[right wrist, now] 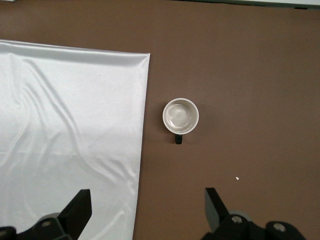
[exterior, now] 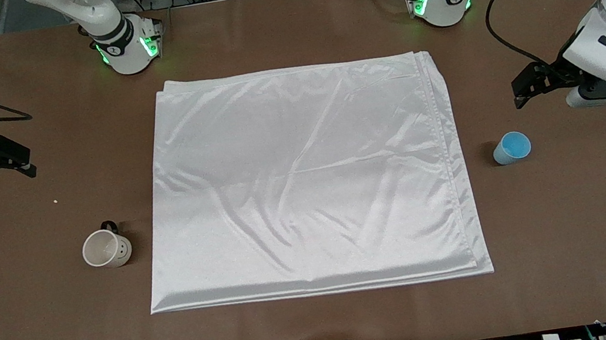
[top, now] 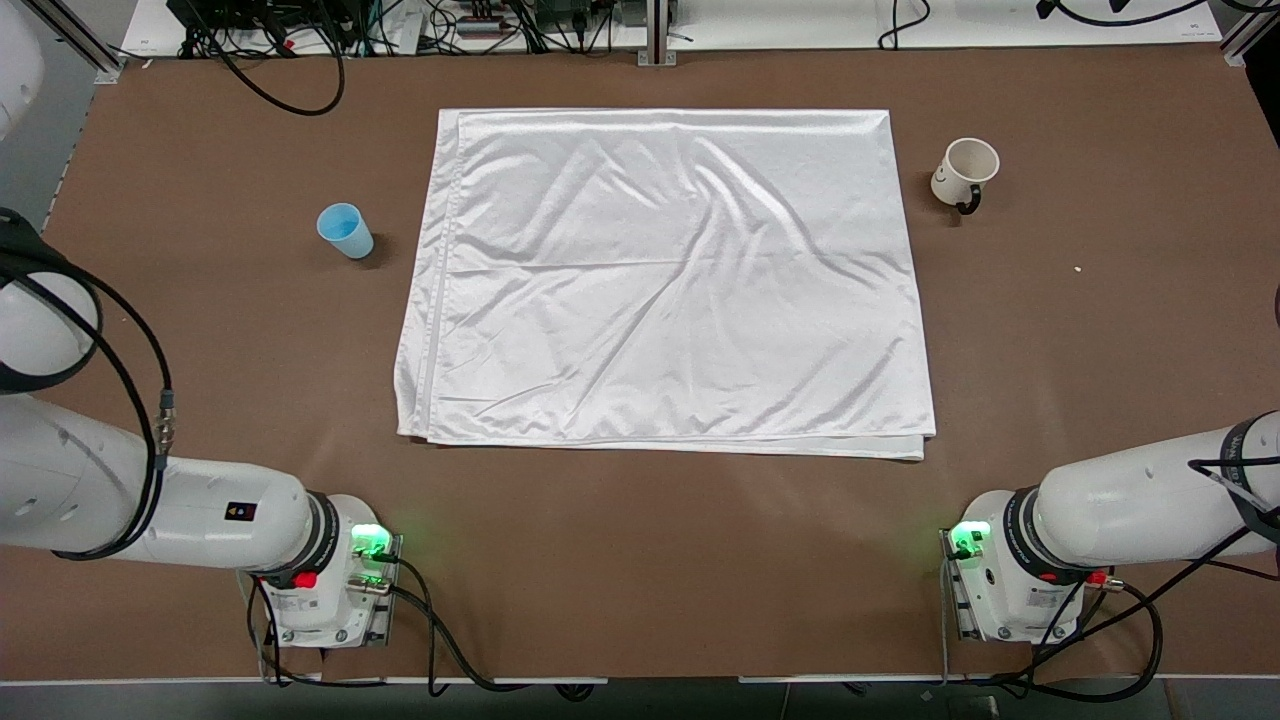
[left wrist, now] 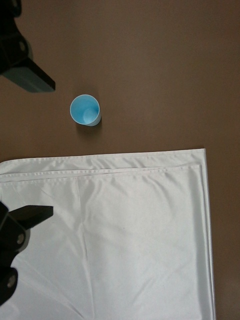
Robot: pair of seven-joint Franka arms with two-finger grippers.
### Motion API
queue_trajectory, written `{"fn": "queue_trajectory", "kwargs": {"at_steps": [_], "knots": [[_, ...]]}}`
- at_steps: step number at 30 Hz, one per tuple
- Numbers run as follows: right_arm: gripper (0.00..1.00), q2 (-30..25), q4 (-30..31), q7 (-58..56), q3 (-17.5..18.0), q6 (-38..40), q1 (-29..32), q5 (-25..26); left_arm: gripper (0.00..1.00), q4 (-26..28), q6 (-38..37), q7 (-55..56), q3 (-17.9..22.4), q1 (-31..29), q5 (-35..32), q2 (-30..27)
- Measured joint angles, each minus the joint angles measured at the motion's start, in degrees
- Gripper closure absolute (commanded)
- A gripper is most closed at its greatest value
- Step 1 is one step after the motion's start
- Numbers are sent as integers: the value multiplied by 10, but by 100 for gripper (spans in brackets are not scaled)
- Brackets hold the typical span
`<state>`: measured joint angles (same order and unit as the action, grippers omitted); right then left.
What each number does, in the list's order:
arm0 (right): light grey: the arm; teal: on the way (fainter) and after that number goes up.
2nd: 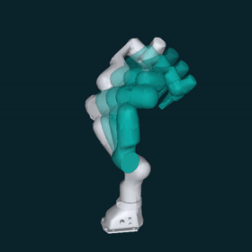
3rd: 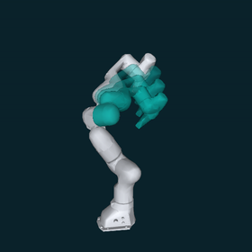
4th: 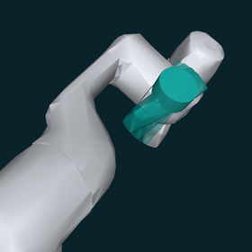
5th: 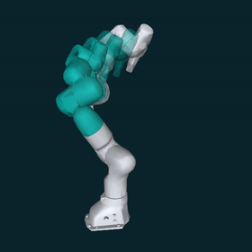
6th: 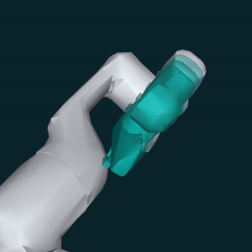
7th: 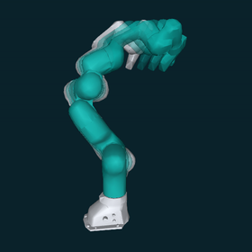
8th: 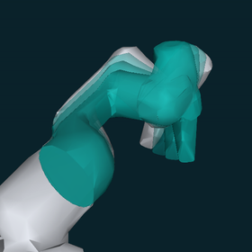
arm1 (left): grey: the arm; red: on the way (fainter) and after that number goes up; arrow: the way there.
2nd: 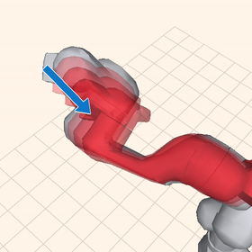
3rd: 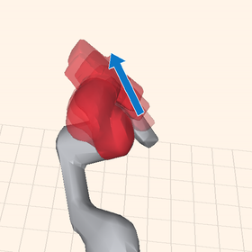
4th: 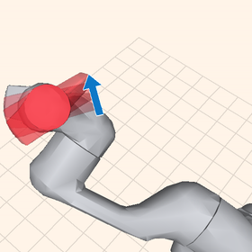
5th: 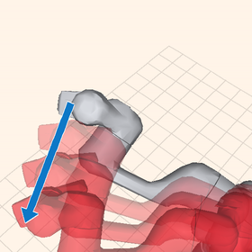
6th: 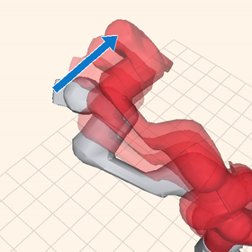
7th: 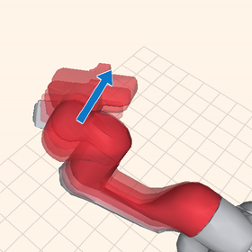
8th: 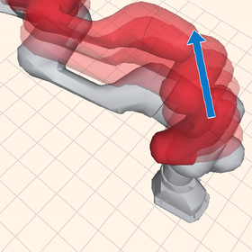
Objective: Place blue cup into white mug on cloth
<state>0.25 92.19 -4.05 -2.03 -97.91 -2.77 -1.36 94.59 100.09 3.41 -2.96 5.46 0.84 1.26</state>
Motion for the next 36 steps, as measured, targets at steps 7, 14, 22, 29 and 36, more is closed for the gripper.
{"fn": "queue_trajectory", "kwargs": {"at_steps": [7,14,22,29,36], "knots": [[0,0,-2,0,-2,2,1,-7,0,-1,1,0,4,-2,0,0],[0,0,-2,0,-6,2,3,-10,0,-11,1,0,4,-2,0,0],[0,0,-4,0,-6,2,3,-11,0,-12,1,0,4,-2,0,0],[0,0,-5,0,-6,2,3,-12,0,-9,0,0,4,-2,0,3],[0,0,-10,0,-6,10,3,-16,0,11,-1,0,4,-2,0,5]]}}
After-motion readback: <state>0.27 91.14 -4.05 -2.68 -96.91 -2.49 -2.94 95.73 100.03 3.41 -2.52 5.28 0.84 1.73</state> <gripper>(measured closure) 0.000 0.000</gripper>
